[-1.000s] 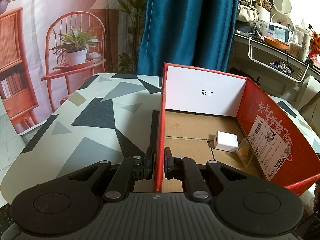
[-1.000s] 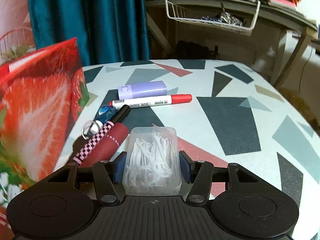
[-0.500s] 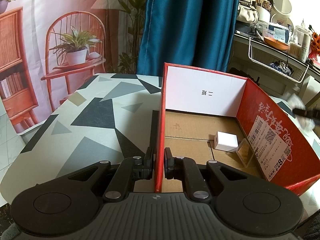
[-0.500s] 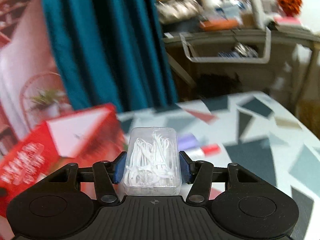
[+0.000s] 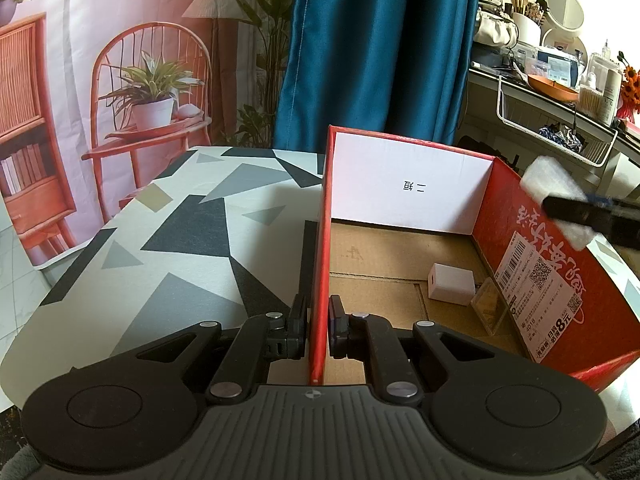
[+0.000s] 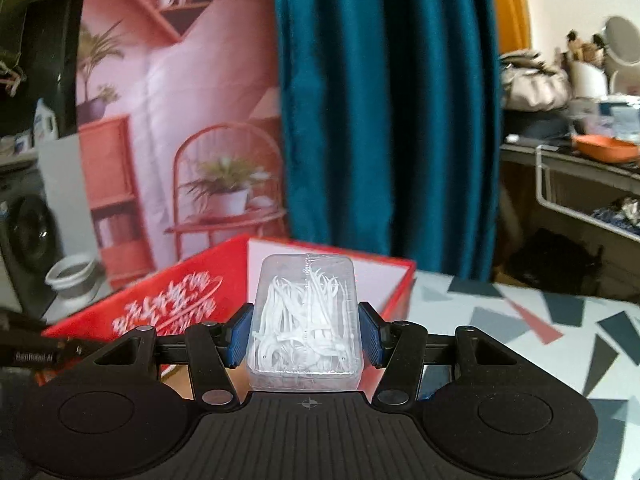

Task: Organize rigid objects
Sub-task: 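Place the floss pick box into the red box with the right gripper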

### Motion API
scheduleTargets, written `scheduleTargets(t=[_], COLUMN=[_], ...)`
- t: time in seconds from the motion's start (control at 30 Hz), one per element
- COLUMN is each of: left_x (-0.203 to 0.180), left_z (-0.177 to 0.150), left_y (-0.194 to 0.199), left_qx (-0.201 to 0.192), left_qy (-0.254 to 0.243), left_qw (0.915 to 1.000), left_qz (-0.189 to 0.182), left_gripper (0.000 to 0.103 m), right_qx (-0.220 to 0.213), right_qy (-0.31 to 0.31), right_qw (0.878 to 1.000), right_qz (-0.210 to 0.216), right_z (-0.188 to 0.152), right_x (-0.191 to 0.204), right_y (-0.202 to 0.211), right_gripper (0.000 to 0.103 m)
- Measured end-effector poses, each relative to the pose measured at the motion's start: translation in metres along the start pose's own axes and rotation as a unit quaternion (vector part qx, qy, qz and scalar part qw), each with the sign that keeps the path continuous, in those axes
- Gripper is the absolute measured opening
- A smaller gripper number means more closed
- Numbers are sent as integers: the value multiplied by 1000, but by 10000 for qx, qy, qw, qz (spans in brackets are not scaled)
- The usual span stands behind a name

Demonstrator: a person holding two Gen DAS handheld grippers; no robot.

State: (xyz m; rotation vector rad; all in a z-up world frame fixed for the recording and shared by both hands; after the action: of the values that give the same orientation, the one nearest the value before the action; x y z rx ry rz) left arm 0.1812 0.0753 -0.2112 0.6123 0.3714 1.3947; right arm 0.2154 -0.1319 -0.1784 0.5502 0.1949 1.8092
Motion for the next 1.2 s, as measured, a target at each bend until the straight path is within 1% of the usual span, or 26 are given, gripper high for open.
scheduleTargets(t=[0.07, 0.3, 0.5, 0.57, 0.67, 0.87, 1.0, 1.1, 1.2], left_x=[0, -1, -1, -1, -1, 0, 0, 0, 0], left_z=[0, 0, 0, 0, 0, -1, -1, -1, -1], left_y=[0, 0, -1, -1, -1, -1, -1, -1, -1], left_qx=[4, 2, 3, 4, 4, 3, 3, 3, 3], left_qy=[16, 26, 29, 37, 49, 60, 60, 61, 61], left_qw=[10000, 10000, 10000, 10000, 10000, 10000, 10000, 10000, 10000], left_qz=[-6, -13, -13, -15, -20, -25, -25, -25, -25], left_gripper=[13, 13, 13, 13, 13, 13, 13, 13, 13], right_qx=[104, 151, 100, 90, 90, 14, -182, -378, -466], right_qy=[-26, 53, 142, 119, 41, -45, -127, -332, -607], right_qw=[9999, 9999, 9998, 9998, 9999, 9999, 9994, 9976, 9945], right_qz=[-3, -57, -135, -149, -85, -132, -276, -474, -709], right_z=[-6, -10, -12, -13, -12, -11, -8, -5, -4], right_x=[2, 1, 4, 5, 4, 1, -7, -21, -41], right_y=[-2, -5, -8, -7, -5, -1, 6, 14, 18], right_gripper=[51, 51, 52, 52, 56, 56, 56, 56, 56])
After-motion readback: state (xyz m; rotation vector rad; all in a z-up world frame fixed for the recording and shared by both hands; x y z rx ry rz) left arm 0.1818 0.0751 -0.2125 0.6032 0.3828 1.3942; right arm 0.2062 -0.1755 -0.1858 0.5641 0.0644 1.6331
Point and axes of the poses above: each gripper's, at about its wrist camera, not at the fingertips, and y roughly against the way its jaws point, x to its left, z to its top, the point moved 4 cm from there along -y, roughly the way its jaws point, and after that the axes turned 12 degrees about -y, right-handed, at the moved point
